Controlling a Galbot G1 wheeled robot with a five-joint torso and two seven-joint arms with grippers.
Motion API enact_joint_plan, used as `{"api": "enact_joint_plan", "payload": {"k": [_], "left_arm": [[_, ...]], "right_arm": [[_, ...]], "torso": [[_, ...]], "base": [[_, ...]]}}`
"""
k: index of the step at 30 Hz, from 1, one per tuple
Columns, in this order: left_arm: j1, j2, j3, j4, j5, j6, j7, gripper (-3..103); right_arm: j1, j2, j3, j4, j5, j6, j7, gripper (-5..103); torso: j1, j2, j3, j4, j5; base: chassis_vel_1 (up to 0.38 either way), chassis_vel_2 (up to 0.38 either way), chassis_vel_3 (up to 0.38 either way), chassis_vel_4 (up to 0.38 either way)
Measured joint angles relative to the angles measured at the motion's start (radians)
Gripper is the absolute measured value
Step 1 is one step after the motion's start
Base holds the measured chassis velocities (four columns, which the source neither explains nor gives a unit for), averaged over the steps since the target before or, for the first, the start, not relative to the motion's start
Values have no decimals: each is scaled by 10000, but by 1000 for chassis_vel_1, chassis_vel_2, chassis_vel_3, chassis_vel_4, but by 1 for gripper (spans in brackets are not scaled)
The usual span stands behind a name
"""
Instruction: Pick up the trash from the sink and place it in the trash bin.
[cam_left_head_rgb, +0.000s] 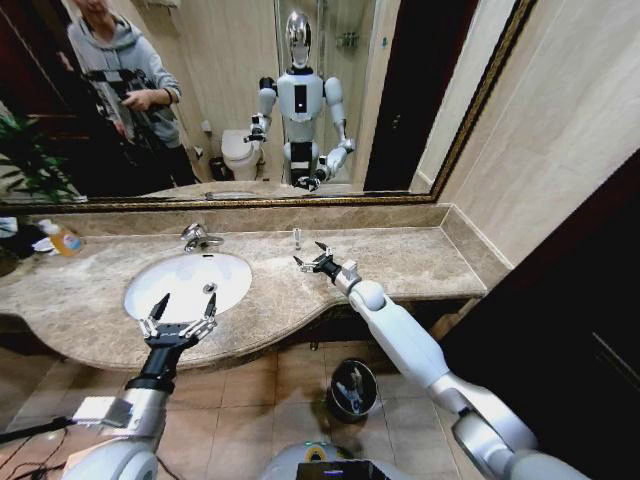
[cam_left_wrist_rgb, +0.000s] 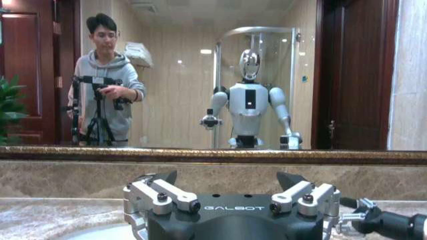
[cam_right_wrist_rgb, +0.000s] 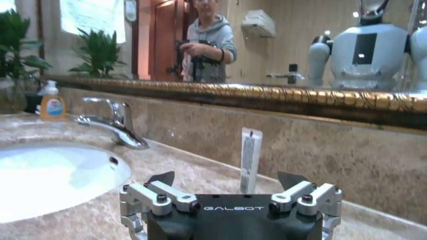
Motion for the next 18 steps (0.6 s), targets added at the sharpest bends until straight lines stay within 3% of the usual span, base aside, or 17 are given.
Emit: {"api": "enact_joint_plan", "payload": {"k": [18], "left_arm": [[0, 0, 0, 0, 0, 0, 0, 100]], "right_arm": [[1563, 1632, -174, -2610, -548, 285, 589, 100]], "torso": [[0, 0, 0, 0, 0]], "base": [[0, 0, 0, 0]]}}
